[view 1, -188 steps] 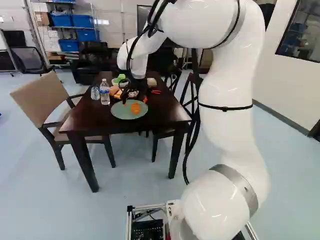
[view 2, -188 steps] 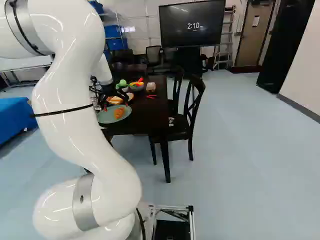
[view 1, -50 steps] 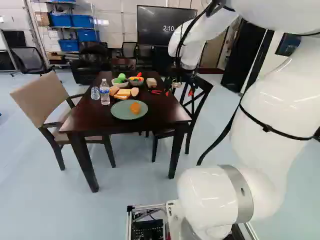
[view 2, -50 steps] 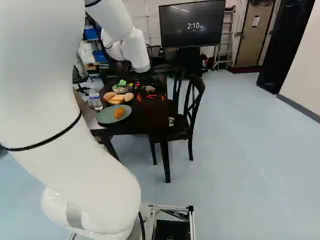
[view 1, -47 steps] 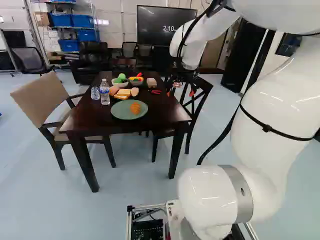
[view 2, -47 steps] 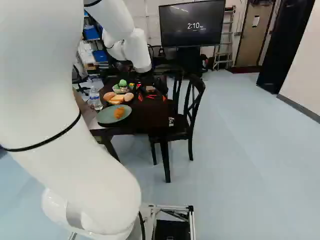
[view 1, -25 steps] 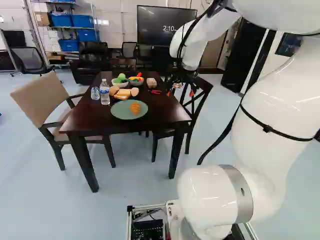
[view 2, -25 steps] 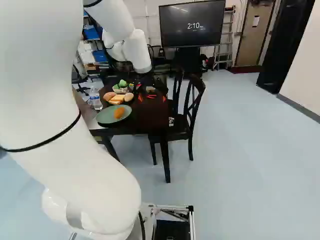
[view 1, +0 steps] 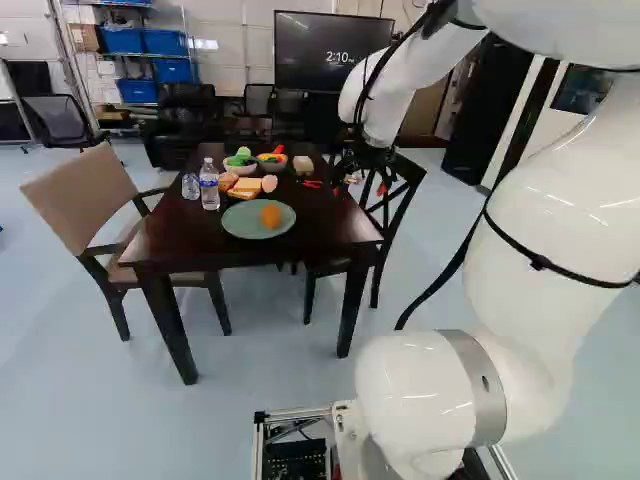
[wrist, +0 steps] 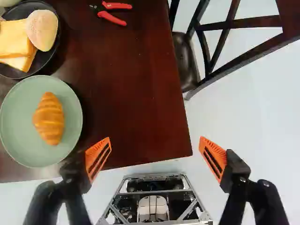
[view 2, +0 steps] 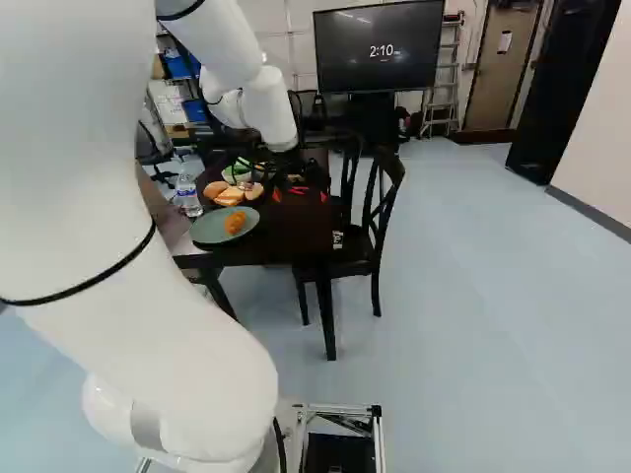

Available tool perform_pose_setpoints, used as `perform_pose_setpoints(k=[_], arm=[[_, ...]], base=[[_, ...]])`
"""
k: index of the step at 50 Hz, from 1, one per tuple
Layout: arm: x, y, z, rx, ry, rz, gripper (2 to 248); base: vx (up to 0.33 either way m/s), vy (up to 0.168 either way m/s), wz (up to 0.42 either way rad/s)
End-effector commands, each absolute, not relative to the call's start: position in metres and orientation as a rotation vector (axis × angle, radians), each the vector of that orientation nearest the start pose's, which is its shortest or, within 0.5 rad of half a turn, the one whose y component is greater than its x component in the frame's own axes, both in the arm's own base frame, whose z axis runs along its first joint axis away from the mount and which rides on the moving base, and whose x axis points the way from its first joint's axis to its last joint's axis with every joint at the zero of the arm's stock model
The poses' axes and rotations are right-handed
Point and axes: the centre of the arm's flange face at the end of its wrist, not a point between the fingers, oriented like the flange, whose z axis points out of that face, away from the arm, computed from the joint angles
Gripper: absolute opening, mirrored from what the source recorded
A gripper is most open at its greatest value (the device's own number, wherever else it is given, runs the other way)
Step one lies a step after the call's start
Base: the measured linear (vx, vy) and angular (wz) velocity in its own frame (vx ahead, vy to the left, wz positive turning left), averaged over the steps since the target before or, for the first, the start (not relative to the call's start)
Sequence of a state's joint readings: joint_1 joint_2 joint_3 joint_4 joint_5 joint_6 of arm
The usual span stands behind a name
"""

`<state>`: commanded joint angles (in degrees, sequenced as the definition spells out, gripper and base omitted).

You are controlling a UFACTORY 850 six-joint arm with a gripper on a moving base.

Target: Move the croissant to the empty plate

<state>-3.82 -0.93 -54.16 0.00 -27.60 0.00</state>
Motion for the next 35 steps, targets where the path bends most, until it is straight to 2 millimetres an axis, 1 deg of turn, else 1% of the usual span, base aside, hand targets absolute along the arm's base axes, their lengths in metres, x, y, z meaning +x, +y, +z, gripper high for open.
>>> perform_pose_setpoints(k=[19, 35], arm=[[0.464, -0.028, 0.520, -3.051, 0.093, -0.807, 247], [0.449, -0.024, 0.500, -3.018, 0.082, -0.926, 247]], base=[[0.000, 0.000, 0.000], [0.000, 0.000, 0.000]])
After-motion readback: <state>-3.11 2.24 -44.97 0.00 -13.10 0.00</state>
